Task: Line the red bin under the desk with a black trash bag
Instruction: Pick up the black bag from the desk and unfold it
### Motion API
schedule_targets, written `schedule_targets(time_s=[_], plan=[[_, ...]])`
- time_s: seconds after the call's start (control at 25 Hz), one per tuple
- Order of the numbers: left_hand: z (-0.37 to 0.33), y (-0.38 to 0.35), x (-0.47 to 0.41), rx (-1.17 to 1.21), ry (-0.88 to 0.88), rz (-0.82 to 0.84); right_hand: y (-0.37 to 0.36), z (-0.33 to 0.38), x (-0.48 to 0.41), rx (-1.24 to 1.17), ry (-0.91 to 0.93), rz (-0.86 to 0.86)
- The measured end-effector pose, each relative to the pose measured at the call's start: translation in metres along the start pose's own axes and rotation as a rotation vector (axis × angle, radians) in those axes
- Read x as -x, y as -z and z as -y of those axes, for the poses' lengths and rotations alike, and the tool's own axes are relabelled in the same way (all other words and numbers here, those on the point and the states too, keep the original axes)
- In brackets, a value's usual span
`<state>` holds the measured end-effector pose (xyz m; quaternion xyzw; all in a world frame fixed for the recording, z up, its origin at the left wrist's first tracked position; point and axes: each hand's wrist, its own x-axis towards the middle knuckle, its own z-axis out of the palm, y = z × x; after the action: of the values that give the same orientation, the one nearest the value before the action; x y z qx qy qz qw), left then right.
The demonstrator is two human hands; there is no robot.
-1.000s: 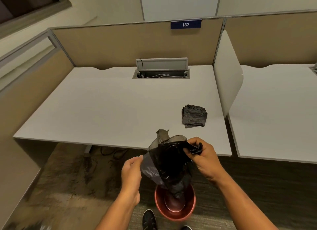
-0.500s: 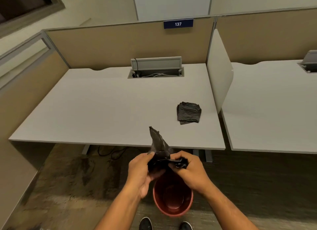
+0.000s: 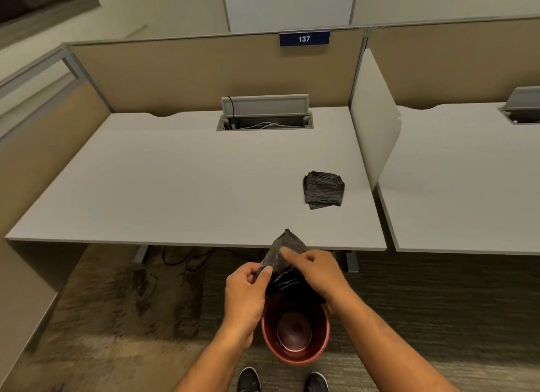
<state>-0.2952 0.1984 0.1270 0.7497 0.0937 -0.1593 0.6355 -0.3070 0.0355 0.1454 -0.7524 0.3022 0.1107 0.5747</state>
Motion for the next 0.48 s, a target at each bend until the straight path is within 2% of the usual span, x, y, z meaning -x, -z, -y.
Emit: schedule_targets(time_s=[0.08, 0.16, 0.32, 0.48], plan=[[0.000, 0.003, 0.000, -0.013, 0.006, 0.036, -0.012, 0.004, -0.002, 0.173, -0.029, 0.024], [0.002, 0.008, -0.003, -0.023, 0.004, 0.050, -0.019, 0.004, -0.004, 0.277, -0.025, -0.038], [0.003, 0.034, -0.013, -0.108, -0.043, -0.013, -0.018, -0.006, -0.013, 0.142, -0.007, -0.098], [0.004, 0.066, -0.029, -0.386, -0.121, 0.000, -0.010, -0.001, -0.007, 0.053, 0.004, -0.164]])
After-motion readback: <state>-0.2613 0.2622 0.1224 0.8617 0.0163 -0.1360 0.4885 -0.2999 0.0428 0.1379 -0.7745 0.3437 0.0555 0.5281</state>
